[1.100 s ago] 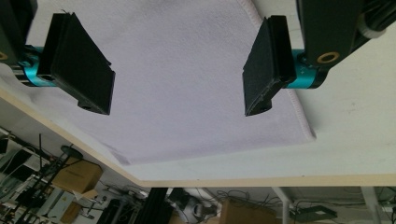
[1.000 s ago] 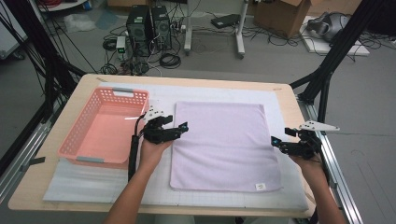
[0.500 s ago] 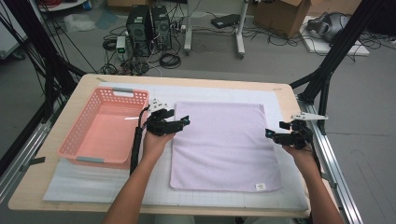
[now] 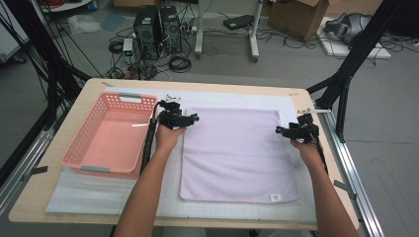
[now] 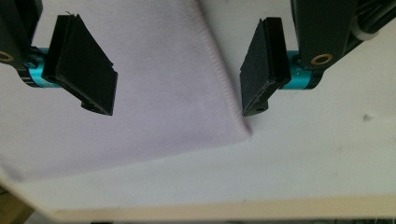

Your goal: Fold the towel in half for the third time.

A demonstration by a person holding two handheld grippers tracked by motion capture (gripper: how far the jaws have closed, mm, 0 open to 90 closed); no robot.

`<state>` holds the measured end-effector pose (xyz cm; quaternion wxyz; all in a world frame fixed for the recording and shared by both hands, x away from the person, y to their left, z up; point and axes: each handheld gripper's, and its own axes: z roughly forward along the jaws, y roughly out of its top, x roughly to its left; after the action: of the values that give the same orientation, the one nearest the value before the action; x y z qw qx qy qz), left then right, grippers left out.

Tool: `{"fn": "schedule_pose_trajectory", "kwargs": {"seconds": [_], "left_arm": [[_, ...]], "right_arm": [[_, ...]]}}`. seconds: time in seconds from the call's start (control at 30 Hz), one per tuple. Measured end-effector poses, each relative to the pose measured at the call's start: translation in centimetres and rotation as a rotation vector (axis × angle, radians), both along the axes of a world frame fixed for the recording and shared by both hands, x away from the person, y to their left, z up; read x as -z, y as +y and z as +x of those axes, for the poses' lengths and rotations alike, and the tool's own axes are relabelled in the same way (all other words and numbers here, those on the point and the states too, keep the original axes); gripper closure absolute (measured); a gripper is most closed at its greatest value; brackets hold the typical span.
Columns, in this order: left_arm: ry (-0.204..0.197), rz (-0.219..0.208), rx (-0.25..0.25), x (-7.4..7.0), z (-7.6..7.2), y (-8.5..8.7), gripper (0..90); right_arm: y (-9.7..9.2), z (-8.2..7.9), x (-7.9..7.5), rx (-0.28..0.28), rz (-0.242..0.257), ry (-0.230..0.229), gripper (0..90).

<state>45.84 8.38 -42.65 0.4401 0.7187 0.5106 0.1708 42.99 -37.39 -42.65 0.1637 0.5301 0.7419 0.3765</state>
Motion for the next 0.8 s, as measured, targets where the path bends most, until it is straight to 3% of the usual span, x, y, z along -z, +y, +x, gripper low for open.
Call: {"fn": "schedule_pose_trajectory", "kwargs": {"seconds": [0.07, 0.17, 0.3, 0.37, 0.4, 0.47, 0.53, 0.57, 0.6, 0.7, 0.8], "left_arm": [[0.018, 0.001, -0.012, 0.6, 0.6, 0.0, 28.7], [0.046, 0.046, 0.004, 1.3, 1.2, -0.4, 29.9], [0.055, 0.078, 0.009, 2.2, 1.5, -1.2, 34.8], [0.031, 0.152, 0.007, 2.2, 1.4, -1.8, 37.7], [0.021, 0.182, 0.008, 2.2, 1.3, -2.0, 40.2], [0.025, 0.162, 0.009, 2.1, 1.2, -2.0, 50.1], [0.031, 0.127, 0.037, 2.1, 1.2, -2.1, 66.5], [0.039, 0.106, 0.043, 2.1, 1.2, -2.3, 79.2], [0.041, 0.108, 0.041, 2.1, 1.2, -2.3, 82.3], [0.064, 0.031, 0.013, 1.7, 1.2, -1.6, 83.4], [0.000, -0.039, -0.011, 0.2, 0.9, -0.9, 83.5]], "right_arm": [[-0.2, 0.4, 0.3, 0.009, 0.006, -0.003, 35.5], [-0.4, 1.0, 0.9, 0.029, -0.002, 0.010, 37.0], [-0.2, 1.8, 1.5, 0.029, -0.022, 0.025, 43.0], [0.3, 2.2, 1.6, 0.022, -0.059, 0.027, 48.0], [0.5, 2.3, 1.5, 0.019, -0.066, 0.022, 54.6], [0.9, 2.6, 1.5, 0.013, -0.083, 0.025, 63.8], [1.2, 2.7, 1.5, -0.021, -0.054, 0.040, 81.6], [1.3, 2.7, 1.4, -0.018, -0.050, 0.045, 83.6], [1.4, 2.7, 1.4, -0.017, -0.053, 0.045, 84.7], [1.0, 2.7, 1.3, -0.008, -0.013, 0.053, 86.0], [0.4, 2.2, 0.2, 0.022, 0.045, -0.008, 86.6]]}}
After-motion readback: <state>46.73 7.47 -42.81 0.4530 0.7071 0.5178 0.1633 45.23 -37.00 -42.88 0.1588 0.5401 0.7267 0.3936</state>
